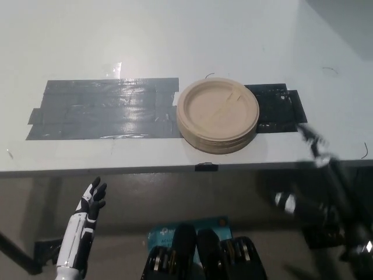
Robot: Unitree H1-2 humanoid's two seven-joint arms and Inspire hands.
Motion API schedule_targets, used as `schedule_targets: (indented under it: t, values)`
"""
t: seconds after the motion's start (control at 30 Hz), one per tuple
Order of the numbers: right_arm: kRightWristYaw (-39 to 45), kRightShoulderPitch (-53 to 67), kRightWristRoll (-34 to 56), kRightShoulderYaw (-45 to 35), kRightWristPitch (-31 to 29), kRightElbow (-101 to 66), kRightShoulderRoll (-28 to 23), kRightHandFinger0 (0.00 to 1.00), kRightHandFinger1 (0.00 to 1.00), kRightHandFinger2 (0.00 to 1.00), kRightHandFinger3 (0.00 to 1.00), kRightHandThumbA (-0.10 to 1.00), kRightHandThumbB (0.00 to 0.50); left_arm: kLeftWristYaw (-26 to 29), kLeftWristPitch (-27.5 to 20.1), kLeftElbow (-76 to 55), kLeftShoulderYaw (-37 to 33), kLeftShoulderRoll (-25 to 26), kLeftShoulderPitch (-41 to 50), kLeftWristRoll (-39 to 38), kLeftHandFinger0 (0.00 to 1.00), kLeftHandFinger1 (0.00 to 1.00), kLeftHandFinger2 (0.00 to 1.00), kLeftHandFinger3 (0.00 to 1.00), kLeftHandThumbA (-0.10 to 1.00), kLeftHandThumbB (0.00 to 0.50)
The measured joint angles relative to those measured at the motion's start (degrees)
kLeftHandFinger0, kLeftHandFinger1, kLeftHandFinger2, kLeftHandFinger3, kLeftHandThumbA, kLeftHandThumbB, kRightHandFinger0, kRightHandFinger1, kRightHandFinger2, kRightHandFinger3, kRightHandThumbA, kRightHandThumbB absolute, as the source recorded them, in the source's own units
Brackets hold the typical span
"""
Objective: A stack of plates is kept in the middle of the desk close to the robot and the robot grabs the stack with its right hand, picks it up and hands it to a person.
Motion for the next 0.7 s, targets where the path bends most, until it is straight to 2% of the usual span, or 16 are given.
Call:
schedule_targets:
  t: [0.13, 0.2, 0.37, 0.57, 0.7]
  values:
    - [1.48, -6.56, -2.78, 0.73, 0.42, 2.77, -2.79, 1.00, 1.00, 1.00, 1.00, 0.96, 0.402, 0.01, -0.09, 0.00, -0.06, -0.03, -0.01, 0.05, 1.00, 1.00, 1.00, 1.00, 1.00, 0.000]
    - [2.30, -9.99, -4.36, 1.84, 0.46, 5.32, -3.65, 1.00, 1.00, 1.00, 1.00, 0.98, 0.427, 0.00, -0.13, 0.00, -0.05, 0.00, -0.06, 0.05, 1.00, 1.00, 1.00, 1.00, 1.00, 0.000]
    - [3.04, -15.24, -8.64, 5.45, 0.07, 11.35, -5.23, 1.00, 1.00, 1.00, 1.00, 0.97, 0.432, -0.02, -0.10, 0.00, -0.16, -0.01, -0.35, 0.04, 1.00, 1.00, 1.00, 1.00, 1.00, 0.009]
    - [3.53, -19.97, -13.97, 10.65, -0.40, 17.34, -6.19, 1.00, 1.00, 1.00, 1.00, 0.98, 0.481, -0.02, -0.10, -0.01, -0.19, 0.00, -0.72, 0.04, 1.00, 1.00, 1.00, 1.00, 1.00, 0.000]
    - [4.44, -22.27, -16.04, 13.31, -0.69, 20.00, -6.59, 1.00, 1.00, 1.00, 1.00, 0.99, 0.496, -0.03, -0.10, -0.01, -0.35, -0.02, -0.98, 0.02, 1.00, 1.00, 1.00, 1.00, 1.00, 0.000]
